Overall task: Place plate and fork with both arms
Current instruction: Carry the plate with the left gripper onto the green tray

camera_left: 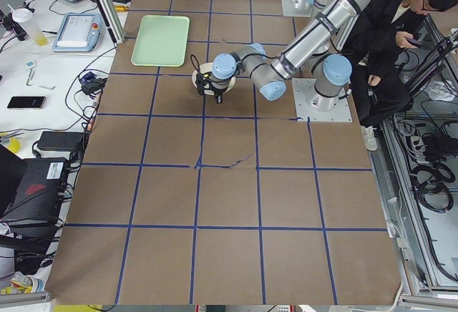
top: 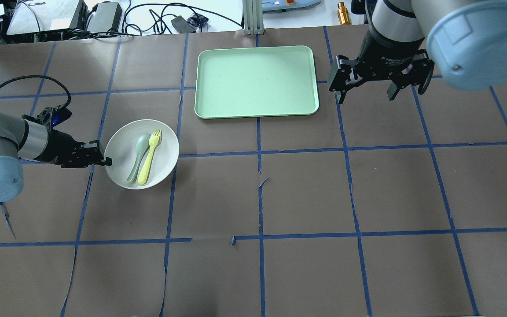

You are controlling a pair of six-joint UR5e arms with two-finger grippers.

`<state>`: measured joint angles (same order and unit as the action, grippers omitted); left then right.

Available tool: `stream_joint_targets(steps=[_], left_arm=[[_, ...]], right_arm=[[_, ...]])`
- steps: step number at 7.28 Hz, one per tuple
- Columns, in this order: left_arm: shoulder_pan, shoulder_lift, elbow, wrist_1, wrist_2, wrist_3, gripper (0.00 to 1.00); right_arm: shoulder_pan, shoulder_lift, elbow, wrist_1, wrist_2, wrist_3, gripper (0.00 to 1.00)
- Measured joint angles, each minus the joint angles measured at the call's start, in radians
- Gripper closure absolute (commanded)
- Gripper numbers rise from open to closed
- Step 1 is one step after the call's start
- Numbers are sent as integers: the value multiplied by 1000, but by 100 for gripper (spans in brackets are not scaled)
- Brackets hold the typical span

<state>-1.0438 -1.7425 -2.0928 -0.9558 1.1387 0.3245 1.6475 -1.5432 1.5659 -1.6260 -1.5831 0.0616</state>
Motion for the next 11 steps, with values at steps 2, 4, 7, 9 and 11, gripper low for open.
stream_joint_targets(steps=[2,4,7,9,11], left_arm=[[-64,-39,91,-29,-51,-96,100],[-189,-115,229,-53,-40,-192,100],[-339,-275,453,-57,-23,-324,100],[-429,-416,638,-61,11,-427,100],[-501,-540,791,-60,48,-554,100]], right_arm=[[0,0,0,0,0,0,0],[0,0,0,0,0,0,0],[0,-1,0,0,-1,0,0],[0,-1,0,0,-1,0,0],[0,-2,0,0,0,0,0]])
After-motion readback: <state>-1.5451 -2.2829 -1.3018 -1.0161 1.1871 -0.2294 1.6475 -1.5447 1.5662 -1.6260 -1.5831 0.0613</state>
